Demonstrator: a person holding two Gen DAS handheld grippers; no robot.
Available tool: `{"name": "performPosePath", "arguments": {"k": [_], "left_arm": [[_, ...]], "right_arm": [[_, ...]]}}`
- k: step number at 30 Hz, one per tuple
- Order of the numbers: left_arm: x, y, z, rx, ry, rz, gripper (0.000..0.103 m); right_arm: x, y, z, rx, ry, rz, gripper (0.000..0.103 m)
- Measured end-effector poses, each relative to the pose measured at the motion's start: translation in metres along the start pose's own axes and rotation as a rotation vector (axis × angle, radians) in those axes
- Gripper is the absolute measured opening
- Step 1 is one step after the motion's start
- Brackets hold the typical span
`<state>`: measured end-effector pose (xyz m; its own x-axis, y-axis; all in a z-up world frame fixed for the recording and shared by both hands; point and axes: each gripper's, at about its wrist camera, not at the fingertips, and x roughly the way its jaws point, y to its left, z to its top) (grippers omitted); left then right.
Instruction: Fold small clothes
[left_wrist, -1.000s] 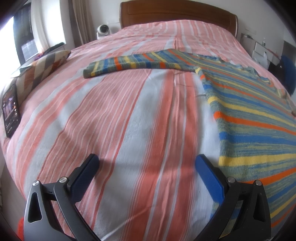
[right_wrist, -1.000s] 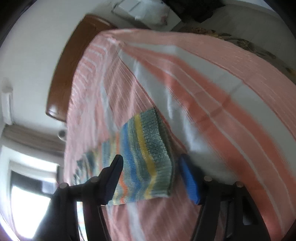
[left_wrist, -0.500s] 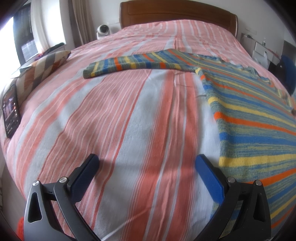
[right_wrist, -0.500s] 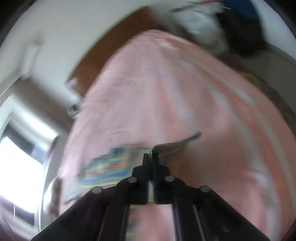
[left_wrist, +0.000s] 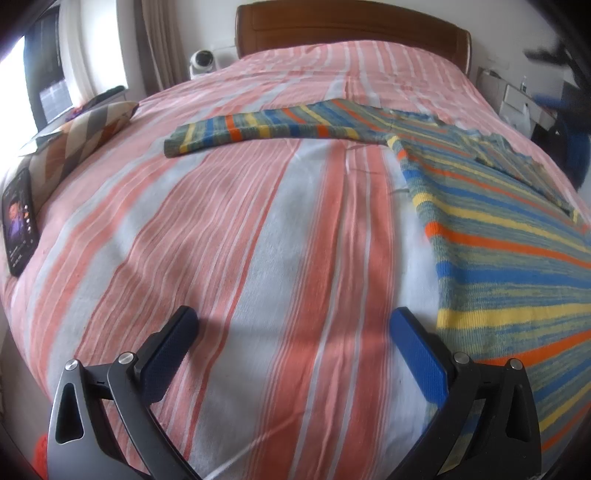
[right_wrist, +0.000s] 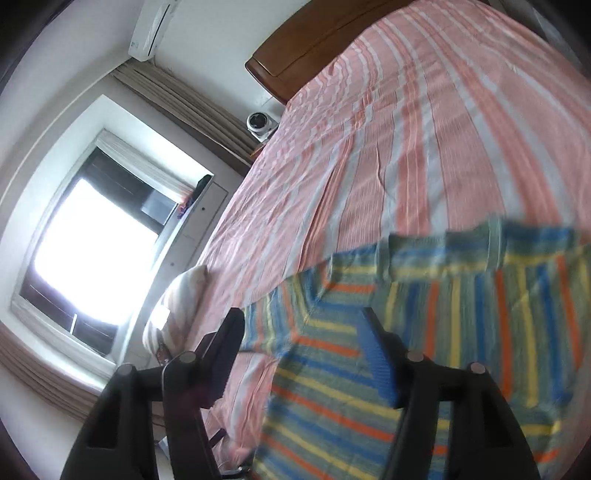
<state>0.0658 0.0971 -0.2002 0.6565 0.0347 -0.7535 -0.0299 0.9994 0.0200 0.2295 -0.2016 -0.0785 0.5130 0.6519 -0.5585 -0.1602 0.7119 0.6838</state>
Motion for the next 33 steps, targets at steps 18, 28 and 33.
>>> {"name": "performPosePath", "arguments": {"k": [18, 28, 33], "left_arm": [[-0.001, -0.002, 0.0, 0.008, -0.007, 0.015, 0.103], [-0.001, -0.002, 0.0, 0.009, -0.007, 0.016, 0.103], [-0.001, -0.002, -0.001, 0.009, -0.007, 0.017, 0.103]], "right_arm": [[-0.173, -0.158, -0.173, -0.108, -0.183, -0.585, 0.064], [-0.185, -0.178, -0.222, -0.087, -0.289, -0.645, 0.071], [-0.181, -0.182, -0.223, -0.094, -0.301, -0.615, 0.076]]}}
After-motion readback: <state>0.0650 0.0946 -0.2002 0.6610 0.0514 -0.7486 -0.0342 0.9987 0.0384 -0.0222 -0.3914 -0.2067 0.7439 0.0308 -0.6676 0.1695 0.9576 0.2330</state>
